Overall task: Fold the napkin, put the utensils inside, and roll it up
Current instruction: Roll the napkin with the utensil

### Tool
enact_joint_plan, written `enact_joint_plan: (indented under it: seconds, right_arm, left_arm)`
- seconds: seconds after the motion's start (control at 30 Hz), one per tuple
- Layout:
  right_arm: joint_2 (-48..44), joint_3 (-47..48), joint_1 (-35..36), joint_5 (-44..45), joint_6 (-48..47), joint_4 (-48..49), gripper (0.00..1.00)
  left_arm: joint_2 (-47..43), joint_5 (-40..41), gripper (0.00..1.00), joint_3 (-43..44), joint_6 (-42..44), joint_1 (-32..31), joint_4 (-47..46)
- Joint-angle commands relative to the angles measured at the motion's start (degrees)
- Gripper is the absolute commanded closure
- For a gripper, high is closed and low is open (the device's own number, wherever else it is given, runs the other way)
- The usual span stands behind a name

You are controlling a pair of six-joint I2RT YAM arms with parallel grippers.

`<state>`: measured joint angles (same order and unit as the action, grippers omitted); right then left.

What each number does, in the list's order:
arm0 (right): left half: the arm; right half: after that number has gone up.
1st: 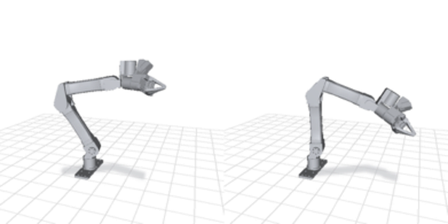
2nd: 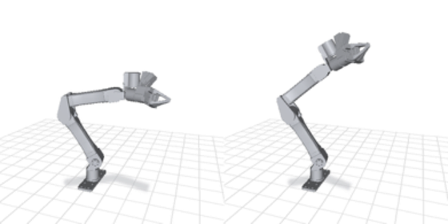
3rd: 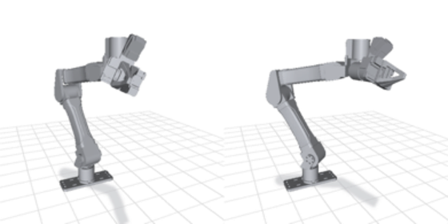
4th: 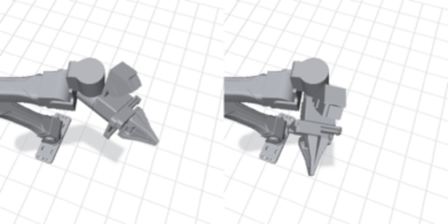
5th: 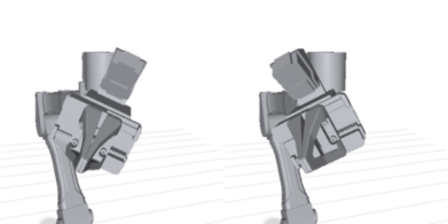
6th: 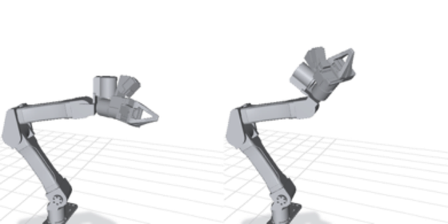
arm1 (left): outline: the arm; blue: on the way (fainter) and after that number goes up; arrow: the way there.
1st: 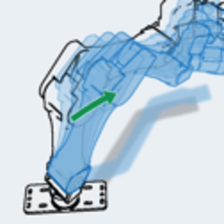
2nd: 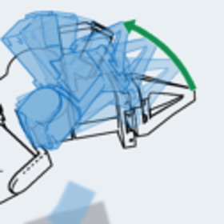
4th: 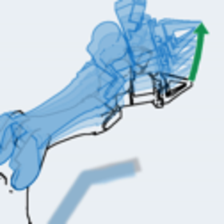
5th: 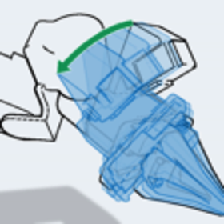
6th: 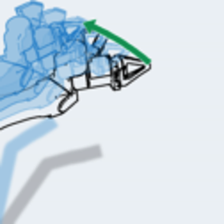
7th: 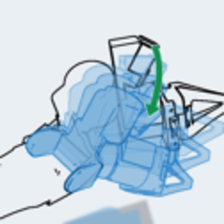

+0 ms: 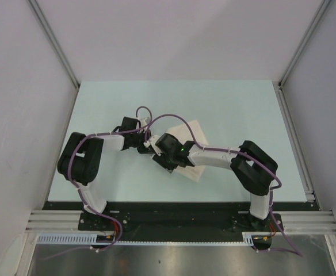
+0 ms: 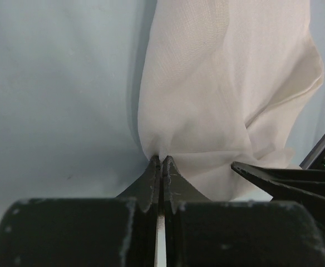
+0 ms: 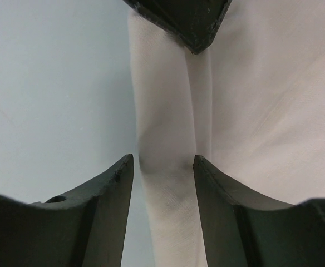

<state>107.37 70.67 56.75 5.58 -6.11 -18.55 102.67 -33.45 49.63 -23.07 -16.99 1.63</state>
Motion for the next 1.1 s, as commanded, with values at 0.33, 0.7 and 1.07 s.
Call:
enact_joint_plan:
  seconds: [0.33, 0.7, 1.07]
  right_arm:
    - [3.8, -3.0, -3.7, 0.0, 0.2, -0.3, 0.54]
    - [0.6, -4.5, -6.2, -27.0, 2.4, -7.5, 0.85]
    - [5.6, -1.2, -13.1, -49.0, 4.0, -9.0, 0.88]
  left_arm:
    - [1.6, 2.7, 1.0, 0.7, 0.7, 0.0, 0.2]
    - [-6.5, 6.4, 0.41, 0.3, -1.7, 2.4, -1.4]
    - [-16.1, 4.2, 0.3, -12.5, -3.0, 4.2, -10.8]
